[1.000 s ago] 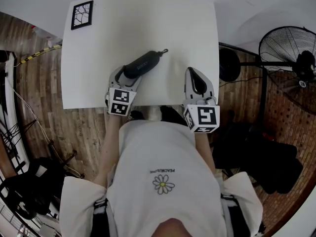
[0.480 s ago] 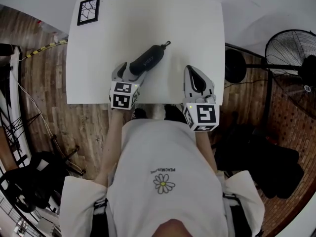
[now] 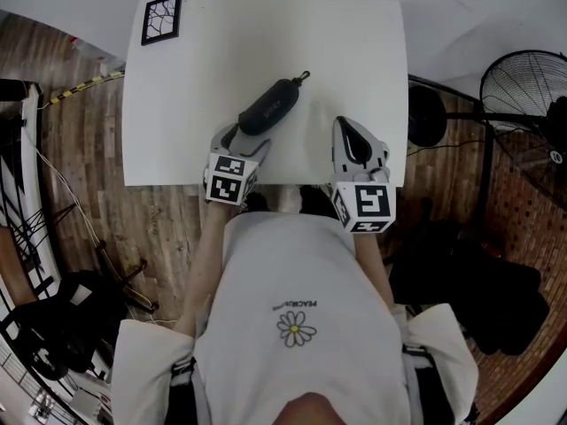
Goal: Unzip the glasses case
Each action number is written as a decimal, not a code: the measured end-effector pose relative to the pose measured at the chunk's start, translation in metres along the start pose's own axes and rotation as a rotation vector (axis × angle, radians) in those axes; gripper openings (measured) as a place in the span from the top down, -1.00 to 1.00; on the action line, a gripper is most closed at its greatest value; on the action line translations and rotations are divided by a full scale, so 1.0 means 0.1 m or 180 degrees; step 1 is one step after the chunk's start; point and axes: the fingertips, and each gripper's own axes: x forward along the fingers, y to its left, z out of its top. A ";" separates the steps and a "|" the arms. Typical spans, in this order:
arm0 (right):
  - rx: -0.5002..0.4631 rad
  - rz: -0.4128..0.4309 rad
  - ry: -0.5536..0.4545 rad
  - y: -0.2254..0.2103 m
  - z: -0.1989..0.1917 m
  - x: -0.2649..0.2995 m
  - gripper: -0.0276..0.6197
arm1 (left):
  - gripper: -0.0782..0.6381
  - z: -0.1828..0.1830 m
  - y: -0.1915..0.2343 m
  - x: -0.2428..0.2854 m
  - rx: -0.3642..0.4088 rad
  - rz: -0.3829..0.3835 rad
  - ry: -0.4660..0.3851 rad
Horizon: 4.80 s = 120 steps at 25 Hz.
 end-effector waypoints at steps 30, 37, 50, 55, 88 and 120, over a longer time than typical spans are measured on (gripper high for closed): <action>0.0253 -0.0560 0.0096 -0.46 -0.17 -0.23 0.89 | -0.19 0.28 -1.66 0.46 0.0851 -0.1671 0.0245; 0.0325 -0.0575 0.0064 -0.46 -0.19 -0.20 0.89 | -0.19 0.46 -1.49 0.33 0.0922 -0.1601 0.0093; 0.0786 -0.0685 0.0513 -0.30 -0.54 -0.03 0.31 | 0.74 1.63 -0.84 0.34 0.1035 -0.1234 -0.0396; 0.1213 -0.0434 0.0962 0.09 -0.88 0.13 0.19 | 0.74 1.49 -0.89 0.65 0.1629 -0.1178 -0.0054; 0.2666 -0.1584 0.1438 0.34 -1.63 0.62 0.62 | 0.74 1.21 -0.88 0.84 0.1366 -0.1440 0.0156; 0.0563 -0.0346 0.1841 -0.16 -1.69 0.40 0.90 | 0.74 1.16 -0.93 0.83 0.1585 -0.1221 -0.0239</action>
